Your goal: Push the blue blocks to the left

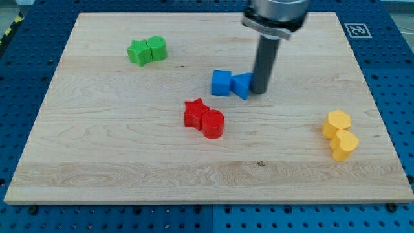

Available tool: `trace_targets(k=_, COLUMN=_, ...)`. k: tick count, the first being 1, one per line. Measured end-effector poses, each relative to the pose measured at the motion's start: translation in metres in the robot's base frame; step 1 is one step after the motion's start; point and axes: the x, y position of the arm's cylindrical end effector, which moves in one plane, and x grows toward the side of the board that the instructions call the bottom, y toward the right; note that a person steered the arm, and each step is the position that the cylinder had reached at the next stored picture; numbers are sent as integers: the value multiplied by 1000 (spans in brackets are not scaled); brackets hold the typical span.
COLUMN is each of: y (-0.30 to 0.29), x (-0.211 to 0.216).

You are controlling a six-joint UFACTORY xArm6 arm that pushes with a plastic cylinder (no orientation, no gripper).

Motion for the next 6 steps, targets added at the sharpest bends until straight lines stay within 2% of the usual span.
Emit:
trace_targets(k=1, y=-58, x=-16)
trace_targets(k=2, y=-76, x=-18)
trace_targets(k=4, y=-24, x=-16)
trace_targets(k=6, y=-133, x=-15)
